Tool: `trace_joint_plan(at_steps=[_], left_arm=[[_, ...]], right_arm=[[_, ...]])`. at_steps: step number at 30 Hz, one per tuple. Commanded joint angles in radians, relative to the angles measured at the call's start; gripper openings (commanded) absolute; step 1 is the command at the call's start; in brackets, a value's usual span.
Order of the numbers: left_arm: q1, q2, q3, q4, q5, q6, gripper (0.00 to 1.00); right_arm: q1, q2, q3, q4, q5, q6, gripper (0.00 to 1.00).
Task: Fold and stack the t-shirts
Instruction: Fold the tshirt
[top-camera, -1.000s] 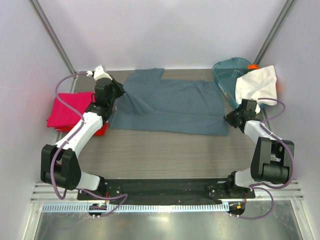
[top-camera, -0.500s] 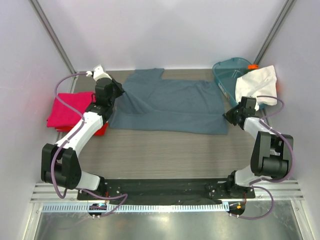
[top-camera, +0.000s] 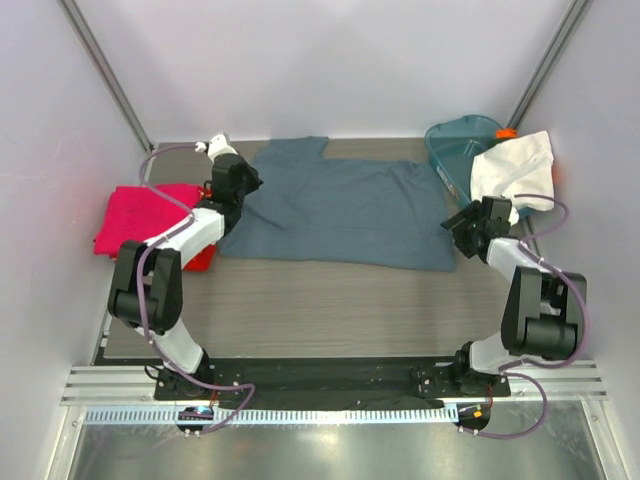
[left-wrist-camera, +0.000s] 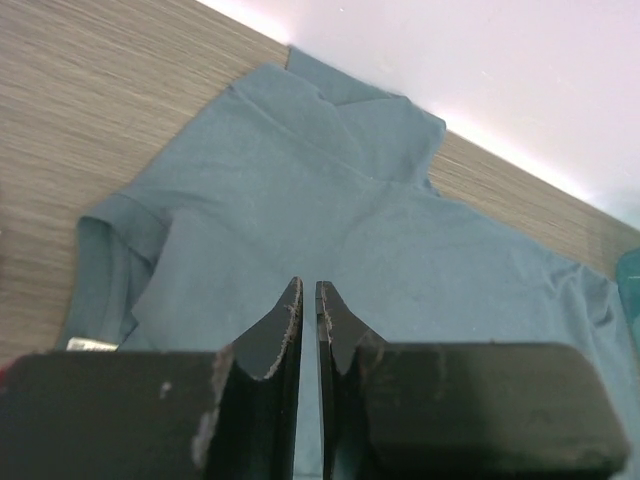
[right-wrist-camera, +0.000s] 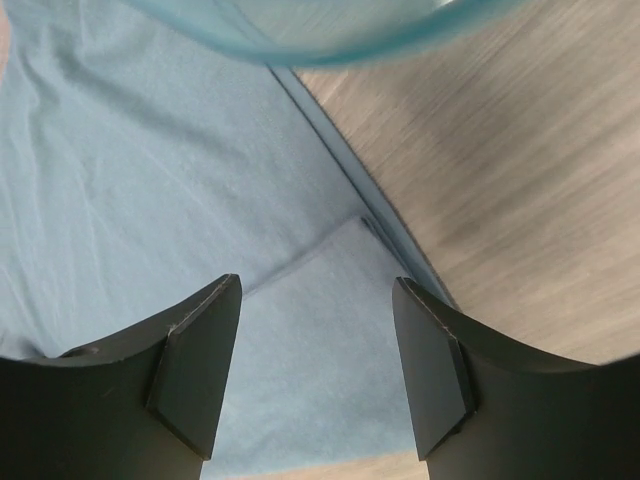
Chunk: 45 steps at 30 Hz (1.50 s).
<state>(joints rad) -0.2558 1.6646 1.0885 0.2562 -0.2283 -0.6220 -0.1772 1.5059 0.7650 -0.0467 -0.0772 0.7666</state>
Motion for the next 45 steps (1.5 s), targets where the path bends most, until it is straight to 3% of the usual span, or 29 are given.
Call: trace_joint_plan(at_steps=[1, 5, 9, 12, 16, 20, 28, 30, 31, 35, 45], left_arm=[[-0.002, 0.038, 0.076, 0.1, 0.012, 0.002, 0.1], [-0.002, 0.076, 0.138, 0.08, 0.014, 0.014, 0.19], [-0.002, 0.046, 0.165, -0.003, 0.061, 0.001, 0.43], [-0.002, -0.034, 0.111, -0.087, 0.084, -0.069, 0.55], [-0.002, -0.138, 0.051, -0.266, 0.057, -0.156, 0.63], [-0.002, -0.281, -0.073, -0.39, 0.023, -0.223, 0.82], [0.0, -0.538, -0.28, -0.474, -0.023, -0.281, 0.81], [0.0, -0.568, -0.329, -0.485, -0.037, -0.291, 0.8], [0.0, -0.598, -0.364, -0.498, -0.051, -0.301, 0.8], [0.0, -0.661, -0.433, -0.506, -0.054, -0.34, 0.76], [-0.003, -0.769, -0.659, -0.401, -0.126, -0.485, 0.69]], right_arm=[[0.012, -0.134, -0.07, 0.024, 0.062, 0.01, 0.68], [0.018, -0.263, -0.18, 0.007, 0.12, 0.013, 0.68], [0.019, -0.372, -0.269, -0.028, 0.139, 0.051, 0.65], [0.018, -0.467, -0.329, -0.035, 0.152, 0.1, 0.61], [0.018, -0.503, -0.401, 0.027, 0.168, 0.14, 0.57], [0.018, -0.414, -0.391, 0.038, 0.169, 0.161, 0.53], [0.018, -0.282, -0.398, 0.148, 0.168, 0.246, 0.49], [0.018, -0.267, -0.388, 0.148, 0.188, 0.243, 0.38], [0.018, -0.256, -0.382, 0.137, 0.207, 0.237, 0.24], [0.013, -0.269, -0.363, 0.088, 0.249, 0.218, 0.01], [-0.033, -0.366, -0.405, 0.018, 0.31, 0.183, 0.01]])
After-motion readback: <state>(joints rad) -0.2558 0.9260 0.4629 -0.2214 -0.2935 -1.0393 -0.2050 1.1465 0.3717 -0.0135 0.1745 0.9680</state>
